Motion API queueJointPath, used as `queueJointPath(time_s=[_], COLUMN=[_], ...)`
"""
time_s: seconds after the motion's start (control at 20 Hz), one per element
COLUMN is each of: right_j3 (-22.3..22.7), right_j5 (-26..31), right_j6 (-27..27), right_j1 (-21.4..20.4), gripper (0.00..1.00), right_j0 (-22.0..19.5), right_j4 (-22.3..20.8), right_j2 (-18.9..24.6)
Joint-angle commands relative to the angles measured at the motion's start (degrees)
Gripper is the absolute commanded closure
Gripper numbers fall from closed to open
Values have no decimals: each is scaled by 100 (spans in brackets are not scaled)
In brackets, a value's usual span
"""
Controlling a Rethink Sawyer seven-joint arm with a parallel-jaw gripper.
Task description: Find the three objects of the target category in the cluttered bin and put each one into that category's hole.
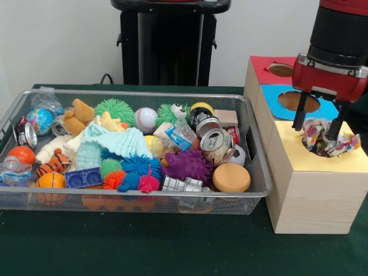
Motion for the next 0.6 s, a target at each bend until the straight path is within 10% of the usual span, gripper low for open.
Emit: queueJointPath(time_s=[0.05,0.6], right_j3=[-133,-117], right_j5=[760,566], right_j6=[1044,962], right_j1=[-45,-41], gripper=[0,0], right_j0=[-42,-115], right_j4=[178,173], right_j2=[201,263])
